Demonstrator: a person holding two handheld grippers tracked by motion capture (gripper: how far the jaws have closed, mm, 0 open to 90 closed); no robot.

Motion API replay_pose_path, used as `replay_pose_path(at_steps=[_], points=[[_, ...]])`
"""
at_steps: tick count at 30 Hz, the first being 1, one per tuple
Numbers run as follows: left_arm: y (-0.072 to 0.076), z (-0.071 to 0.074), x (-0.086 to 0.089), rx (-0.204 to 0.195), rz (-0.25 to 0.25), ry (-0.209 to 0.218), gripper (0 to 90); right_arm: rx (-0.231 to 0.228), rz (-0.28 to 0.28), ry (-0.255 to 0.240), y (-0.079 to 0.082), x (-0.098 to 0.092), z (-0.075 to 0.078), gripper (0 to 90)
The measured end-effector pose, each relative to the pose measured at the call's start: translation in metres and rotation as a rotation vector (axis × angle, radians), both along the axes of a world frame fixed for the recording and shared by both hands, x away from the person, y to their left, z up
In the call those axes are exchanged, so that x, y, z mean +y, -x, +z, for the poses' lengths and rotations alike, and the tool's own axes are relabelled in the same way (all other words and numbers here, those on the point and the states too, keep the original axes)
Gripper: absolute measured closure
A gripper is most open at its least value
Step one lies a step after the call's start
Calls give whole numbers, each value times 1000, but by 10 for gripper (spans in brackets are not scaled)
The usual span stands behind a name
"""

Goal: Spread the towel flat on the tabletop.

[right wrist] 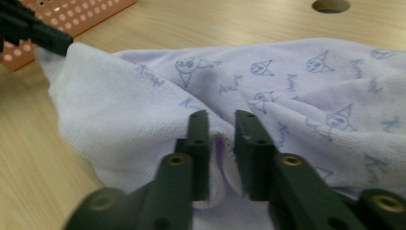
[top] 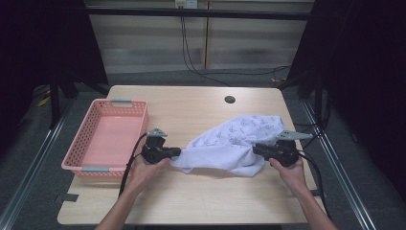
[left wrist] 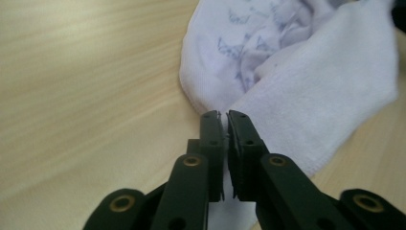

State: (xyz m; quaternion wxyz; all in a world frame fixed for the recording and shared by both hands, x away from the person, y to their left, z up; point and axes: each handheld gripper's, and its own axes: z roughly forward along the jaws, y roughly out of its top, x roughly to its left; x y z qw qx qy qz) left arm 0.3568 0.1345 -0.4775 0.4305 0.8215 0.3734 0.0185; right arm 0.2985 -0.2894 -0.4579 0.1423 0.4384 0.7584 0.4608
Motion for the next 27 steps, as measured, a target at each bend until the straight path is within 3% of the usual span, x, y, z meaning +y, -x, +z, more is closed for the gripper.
replay_pose_path(at_steps=[4,5,6,10,13,18,21,22,27], points=[[20,5,-15,-32,-95,3,810,-25,6,-21,14,-4,9,680],[20,5,-15,-32,-95,3,803,-25,6,-21,14,-4,9,680],[21,7,-9,-34,-80,14,795,-29,5,-52,19,-9,12,678],[25,3,3,-20,-69,35,782,-34,28,-55,25,-11,14,711],[30,1,11,-5,-70,57,716,-11,76,-45,27,-8,8,725],[40,5,24,-23,-73,81,653,39,84,20,15,1,-11,667],[42,2,28,-26,-56,66,624,43,86,58,7,7,-19,607],[42,-1,30,-18,-49,65,582,55,98,92,1,11,-27,570],[44,-4,25,-28,-59,36,543,75,106,152,-3,17,-37,554]])
